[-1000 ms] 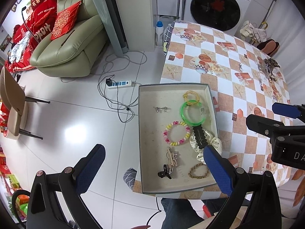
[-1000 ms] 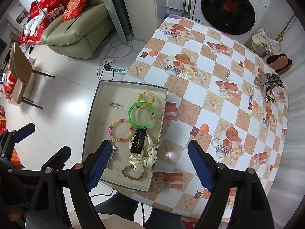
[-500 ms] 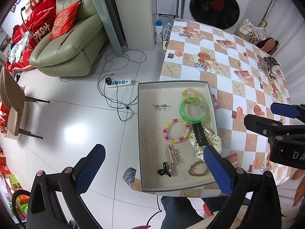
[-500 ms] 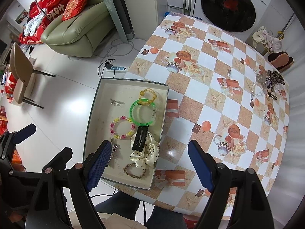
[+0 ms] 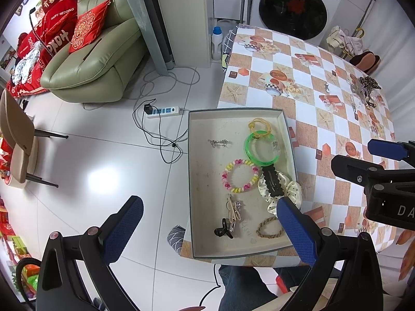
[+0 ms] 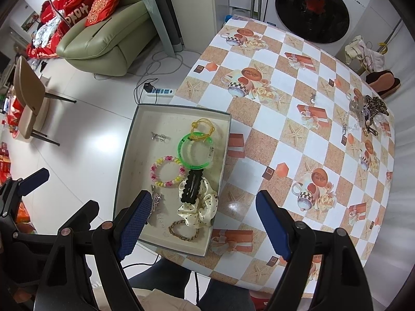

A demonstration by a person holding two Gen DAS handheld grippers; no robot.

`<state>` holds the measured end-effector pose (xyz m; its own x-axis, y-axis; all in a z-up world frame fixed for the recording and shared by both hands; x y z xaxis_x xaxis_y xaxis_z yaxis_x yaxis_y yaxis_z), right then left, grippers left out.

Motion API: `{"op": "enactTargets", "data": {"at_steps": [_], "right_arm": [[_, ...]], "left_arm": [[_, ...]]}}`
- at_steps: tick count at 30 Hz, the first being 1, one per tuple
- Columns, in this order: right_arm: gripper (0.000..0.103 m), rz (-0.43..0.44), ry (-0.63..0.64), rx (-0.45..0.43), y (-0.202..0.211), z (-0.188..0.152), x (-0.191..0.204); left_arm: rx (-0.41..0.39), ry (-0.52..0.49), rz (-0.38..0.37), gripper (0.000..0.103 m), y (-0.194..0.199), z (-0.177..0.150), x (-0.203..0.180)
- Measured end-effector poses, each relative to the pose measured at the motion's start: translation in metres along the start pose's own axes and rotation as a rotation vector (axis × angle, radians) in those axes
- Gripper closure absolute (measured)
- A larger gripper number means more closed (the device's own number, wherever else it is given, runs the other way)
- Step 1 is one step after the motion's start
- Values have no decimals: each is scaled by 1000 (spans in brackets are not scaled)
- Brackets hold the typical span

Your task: Organize jewelry

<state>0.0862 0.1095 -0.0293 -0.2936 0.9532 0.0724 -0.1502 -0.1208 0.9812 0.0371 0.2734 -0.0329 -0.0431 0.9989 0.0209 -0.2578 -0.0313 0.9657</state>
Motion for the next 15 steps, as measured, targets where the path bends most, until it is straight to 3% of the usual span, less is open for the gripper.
{"op": "enactTargets", "data": {"at_steps": [15], "right_arm": [[18,0,-2,2,0,-1,1]], "left_arm": [[0,0,0,0,0,-1,0]]}}
Point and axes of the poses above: each gripper's, at about its wrist camera, not at the fingertips, and y roughly against the way its jaws point, x to its left, z to its top, the point moved 5 cm from there along -y, roughly the way its jaws point
